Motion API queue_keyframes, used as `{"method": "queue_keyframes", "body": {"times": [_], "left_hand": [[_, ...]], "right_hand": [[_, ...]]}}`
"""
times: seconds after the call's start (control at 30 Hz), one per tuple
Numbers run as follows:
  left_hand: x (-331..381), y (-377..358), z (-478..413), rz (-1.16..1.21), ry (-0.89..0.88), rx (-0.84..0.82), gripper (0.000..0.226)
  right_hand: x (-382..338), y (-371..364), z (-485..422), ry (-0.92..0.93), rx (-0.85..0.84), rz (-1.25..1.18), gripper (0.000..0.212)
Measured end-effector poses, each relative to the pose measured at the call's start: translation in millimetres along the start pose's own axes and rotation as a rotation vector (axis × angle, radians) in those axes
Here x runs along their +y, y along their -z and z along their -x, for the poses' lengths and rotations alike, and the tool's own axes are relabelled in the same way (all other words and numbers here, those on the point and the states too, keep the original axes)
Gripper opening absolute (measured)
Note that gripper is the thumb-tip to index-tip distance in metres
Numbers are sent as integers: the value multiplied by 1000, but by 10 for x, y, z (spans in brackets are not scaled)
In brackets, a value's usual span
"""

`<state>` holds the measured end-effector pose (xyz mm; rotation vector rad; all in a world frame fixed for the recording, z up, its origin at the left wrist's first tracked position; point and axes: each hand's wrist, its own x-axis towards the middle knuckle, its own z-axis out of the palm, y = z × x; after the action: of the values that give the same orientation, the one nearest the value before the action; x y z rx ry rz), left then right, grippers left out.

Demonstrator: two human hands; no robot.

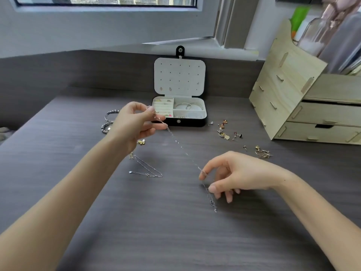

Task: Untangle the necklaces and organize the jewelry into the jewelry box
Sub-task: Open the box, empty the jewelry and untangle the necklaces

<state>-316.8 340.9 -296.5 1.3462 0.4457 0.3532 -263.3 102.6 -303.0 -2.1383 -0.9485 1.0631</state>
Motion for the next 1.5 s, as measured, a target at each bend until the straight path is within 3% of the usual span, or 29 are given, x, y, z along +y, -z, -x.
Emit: {"method": "queue_keyframes", "body": {"times": [0.27,0.57,0.77,0.97,1.13,1.23,1.33,1.5], "left_hand": [[-108,-101,-186,-66,-37,125,16],[-136,-119,-268,-96,-117,232,5],[-9,-170,-264,-49,-166,233,10],[182,-319,-104,-28,-205,100,8],[373,-430,29,11,-222,11,8],[437,-486,101,50,-206,-63,10],[473,-501,149,69,-204,-83,11],[521,-279,70,62,-232,70,9]], "right_hand": [[53,63,11,-40,121,-18,50],[48,45,119,12,243,-15,62],[37,-32,155,24,310,8,47],[-78,-6,226,18,445,424,27],[-143,-41,76,-40,517,582,31],[-141,-46,-142,48,564,312,42],[-196,-79,-317,167,462,-20,19],[-140,-41,-309,179,406,-369,13]]}}
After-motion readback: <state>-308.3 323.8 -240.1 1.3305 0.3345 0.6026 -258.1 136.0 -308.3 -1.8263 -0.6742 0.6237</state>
